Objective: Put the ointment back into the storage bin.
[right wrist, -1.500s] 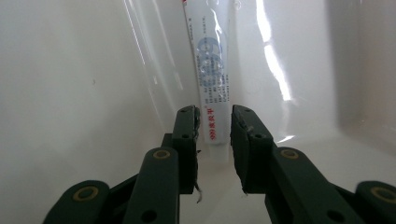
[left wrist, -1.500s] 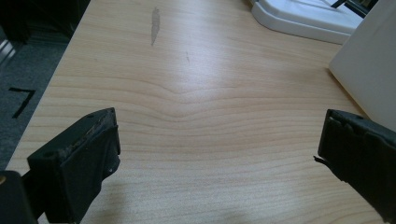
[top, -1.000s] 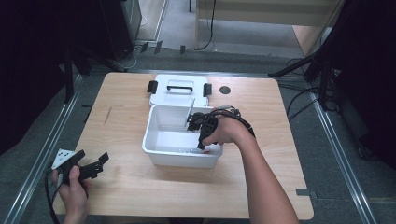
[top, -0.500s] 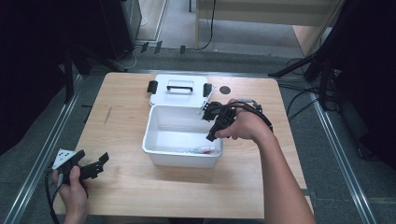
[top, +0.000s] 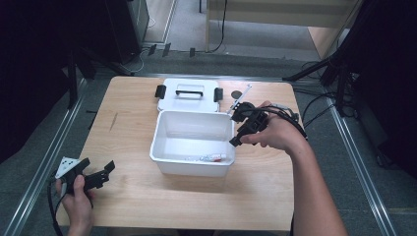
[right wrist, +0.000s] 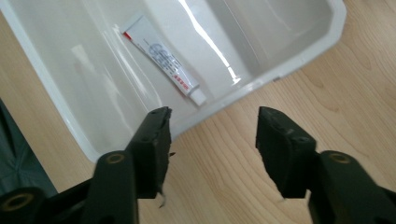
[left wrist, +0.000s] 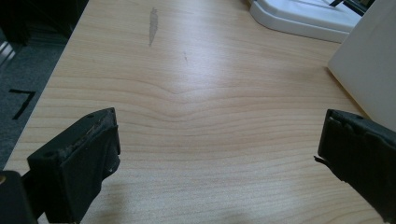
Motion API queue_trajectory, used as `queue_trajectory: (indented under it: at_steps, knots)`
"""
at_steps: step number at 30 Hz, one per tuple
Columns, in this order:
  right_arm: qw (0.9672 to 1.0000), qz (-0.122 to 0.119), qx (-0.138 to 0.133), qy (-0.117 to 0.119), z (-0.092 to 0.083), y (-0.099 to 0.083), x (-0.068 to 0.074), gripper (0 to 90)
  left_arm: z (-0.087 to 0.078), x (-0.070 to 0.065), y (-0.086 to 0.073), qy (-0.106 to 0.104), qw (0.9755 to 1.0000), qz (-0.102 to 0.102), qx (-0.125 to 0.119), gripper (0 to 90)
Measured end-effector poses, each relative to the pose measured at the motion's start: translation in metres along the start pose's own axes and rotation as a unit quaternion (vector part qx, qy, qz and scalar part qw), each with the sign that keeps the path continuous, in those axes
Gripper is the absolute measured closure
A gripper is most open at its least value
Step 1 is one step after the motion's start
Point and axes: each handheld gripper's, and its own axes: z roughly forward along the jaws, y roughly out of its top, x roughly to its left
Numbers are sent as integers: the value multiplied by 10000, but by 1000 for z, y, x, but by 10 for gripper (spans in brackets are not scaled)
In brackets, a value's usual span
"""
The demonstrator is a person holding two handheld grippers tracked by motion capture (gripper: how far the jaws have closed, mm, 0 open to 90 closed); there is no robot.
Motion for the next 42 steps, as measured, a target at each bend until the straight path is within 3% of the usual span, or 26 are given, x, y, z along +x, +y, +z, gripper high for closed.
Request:
queue_trajectory:
  at_steps: [1, 6, 8, 11, 12, 14, 18, 25, 28, 29, 33, 35, 39, 42]
  knots:
    - [9999, 28, 34, -105, 0, -6, -1, 391, 0, 0, 0, 9, 10000, 22, 9, 0]
    - [9992, 271, 101, -286, 0, -15, -4, 319, 0, 0, 0, 12, 10000, 28, 8, 0]
    - [9981, 382, 91, -480, -1, -22, -4, 258, 0, 0, 0, 12, 10000, 45, 6, 0]
    - [9967, 605, 96, -536, 0, -32, -9, 106, 0, 0, 0, 11, 10000, 43, 5, 0]
    - [9967, 605, 96, -536, 0, -32, -9, 106, 0, 0, 0, 10, 10000, 46, 5, 0]
    - [9958, 768, 34, -504, 2, -40, -13, 21, 0, 0, 0, 12, 10000, 51, 6, 0]
    - [9945, 931, -48, -477, 2, -48, -17, 0, 0, 0, 0, 15, 10000, 55, 1, 0]
    - [9891, 1294, -257, -653, 6, -71, -27, 0, 0, 0, 0, 21, 10000, 62, 12, 0]
    - [9862, 1421, -374, -757, 8, -80, -31, 0, 0, 0, 0, 23, 10000, 65, 11, 0]
    - [9840, 1528, -472, -791, 10, -87, -34, 0, 0, 0, 0, 24, 10000, 77, 15, 0]
    - [9809, 1650, -579, -852, 12, -98, -38, 0, 0, 0, 0, 27, 10000, 78, 19, 0]
    - [9771, 1780, -674, -948, 17, -110, -41, 0, 0, 0, 0, 27, 10000, 78, 20, 0]
    - [9739, 1882, -785, -993, 22, -120, -43, 0, 0, 0, 0, 28, 10000, 78, 19, 0]
    - [9694, 1984, -940, -1095, 30, -133, -46, 0, 0, 0, 0, 26, 10000, 74, 14, 0]
